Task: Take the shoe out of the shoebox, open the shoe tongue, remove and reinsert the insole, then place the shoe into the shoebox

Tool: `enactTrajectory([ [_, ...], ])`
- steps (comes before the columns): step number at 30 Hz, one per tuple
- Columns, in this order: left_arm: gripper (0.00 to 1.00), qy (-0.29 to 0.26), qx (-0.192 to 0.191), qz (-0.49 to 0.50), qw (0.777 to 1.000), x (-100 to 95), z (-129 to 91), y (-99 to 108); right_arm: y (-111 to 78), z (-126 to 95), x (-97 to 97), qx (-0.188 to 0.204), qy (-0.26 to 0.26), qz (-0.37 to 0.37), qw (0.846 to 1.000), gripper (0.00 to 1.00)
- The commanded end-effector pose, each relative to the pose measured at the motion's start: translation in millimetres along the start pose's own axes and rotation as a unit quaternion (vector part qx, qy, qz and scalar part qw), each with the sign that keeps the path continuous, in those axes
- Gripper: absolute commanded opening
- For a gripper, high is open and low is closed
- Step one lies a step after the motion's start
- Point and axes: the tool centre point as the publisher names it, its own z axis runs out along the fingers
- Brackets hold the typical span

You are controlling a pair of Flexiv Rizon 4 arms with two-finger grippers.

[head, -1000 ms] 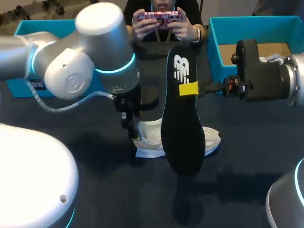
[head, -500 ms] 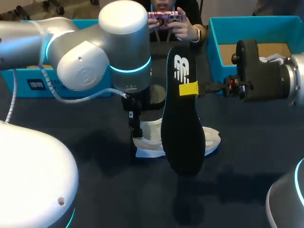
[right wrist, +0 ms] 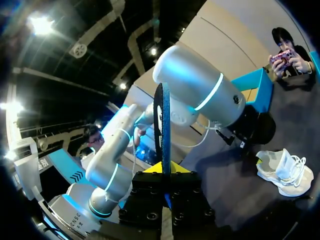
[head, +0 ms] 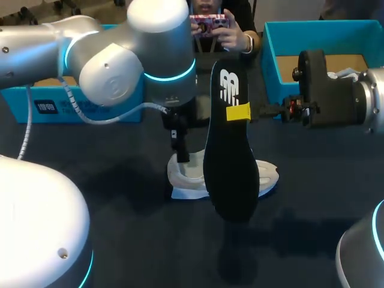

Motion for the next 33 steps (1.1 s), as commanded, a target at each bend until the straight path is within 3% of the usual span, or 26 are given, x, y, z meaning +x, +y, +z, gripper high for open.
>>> enactTrajectory([
  [1,1.0,0.0,-0.005,-0.001,1.0,-2.7,4.7,-15.6,-1.2,2.1,-0.1,-0.001,-0.001,0.0,1.0,0.0],
  [10,1.0,0.006,0.013,-0.011,1.0,-2.5,33.1,-40.4,-1.2,2.1,-0.1,-0.001,-0.001,0.0,1.0,0.0],
  [12,0.88,0.011,0.013,-0.014,1.0,-3.5,38.4,-42.2,-1.2,2.1,-0.1,-0.001,-0.001,0.0,1.0,0.0],
  [16,0.77,0.011,0.01,-0.018,1.0,-6.3,48.7,-44.3,-1.2,2.1,-0.1,-0.001,-0.001,0.0,1.0,0.0],
  [17,0.69,0.013,0.008,-0.016,1.0,-7.3,52.2,-45.0,-1.2,2.1,-0.1,-0.001,-0.001,0.0,1.0,0.0],
  [20,0.65,0.018,0.006,-0.014,1.0,-8.8,58.3,-46.8,-1.2,2.1,-0.1,-0.001,-0.001,0.0,1.0,0.0],
  [24,0.52,0.019,0.004,-0.012,1.0,-9.6,66.8,-50.5,-1.2,2.1,-0.1,-0.001,-0.001,0.0,1.0,0.0],
  [33,0.48,0.027,0.012,-0.008,1.0,-5.3,82.0,-58.8,-1.2,2.1,-0.1,-0.001,-0.001,0.0,1.0,0.0],
])
